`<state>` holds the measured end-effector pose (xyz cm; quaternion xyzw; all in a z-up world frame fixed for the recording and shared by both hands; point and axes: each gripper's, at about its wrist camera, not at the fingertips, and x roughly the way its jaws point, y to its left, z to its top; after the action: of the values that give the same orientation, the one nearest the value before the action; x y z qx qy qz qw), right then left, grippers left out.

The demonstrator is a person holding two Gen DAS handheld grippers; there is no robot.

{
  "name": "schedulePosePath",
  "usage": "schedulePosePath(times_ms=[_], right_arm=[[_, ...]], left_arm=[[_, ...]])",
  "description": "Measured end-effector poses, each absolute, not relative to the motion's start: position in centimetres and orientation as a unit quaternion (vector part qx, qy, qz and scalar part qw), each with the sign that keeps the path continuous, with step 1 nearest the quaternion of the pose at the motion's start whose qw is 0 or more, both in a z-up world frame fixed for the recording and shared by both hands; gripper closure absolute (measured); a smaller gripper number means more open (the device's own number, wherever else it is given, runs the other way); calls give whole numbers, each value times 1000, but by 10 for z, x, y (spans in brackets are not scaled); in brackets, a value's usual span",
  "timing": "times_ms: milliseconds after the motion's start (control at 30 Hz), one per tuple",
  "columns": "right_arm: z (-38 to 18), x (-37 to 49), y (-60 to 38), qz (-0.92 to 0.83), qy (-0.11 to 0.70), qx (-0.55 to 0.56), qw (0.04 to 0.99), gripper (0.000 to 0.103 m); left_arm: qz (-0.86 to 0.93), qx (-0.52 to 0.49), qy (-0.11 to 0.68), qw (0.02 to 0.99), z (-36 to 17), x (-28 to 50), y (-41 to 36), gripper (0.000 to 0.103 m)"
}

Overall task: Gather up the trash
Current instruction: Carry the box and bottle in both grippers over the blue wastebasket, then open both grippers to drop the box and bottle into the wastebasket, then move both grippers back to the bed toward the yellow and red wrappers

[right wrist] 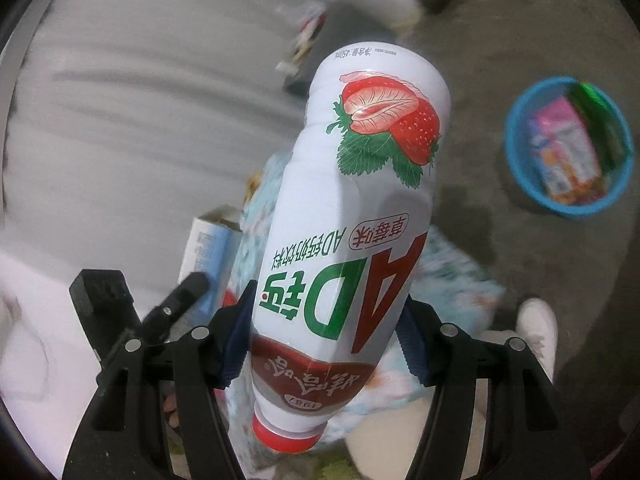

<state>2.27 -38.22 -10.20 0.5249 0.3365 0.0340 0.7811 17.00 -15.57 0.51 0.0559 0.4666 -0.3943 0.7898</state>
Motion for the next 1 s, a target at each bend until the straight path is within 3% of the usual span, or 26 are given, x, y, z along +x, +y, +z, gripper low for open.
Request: schedulePosePath(times_ms=[400,467,500,567,700,1000], right_arm=[[-250,8,-478,-20,245,773,585,42],[-279,9,-496,-38,209,812,544,38],[-295,10,-503,-46,192,829,523,30],[-325,15,-515,-65,179,849,494,28],[-365,12,-511,-92,170,872,450,28],[-359,-6,-510,-93,167,864,466,28]], left_arm=[[-413,153,568,695,-85,212,-373,27],[-410,164,579,685,-105,216,-403,17],[-409,169,588,677,-118,218,-420,10],[-384,178,591,686,-139,223,-440,10],[-369,144,606,691,-151,225,-442,10],[-399,115,579,701,-105,219,-387,10]])
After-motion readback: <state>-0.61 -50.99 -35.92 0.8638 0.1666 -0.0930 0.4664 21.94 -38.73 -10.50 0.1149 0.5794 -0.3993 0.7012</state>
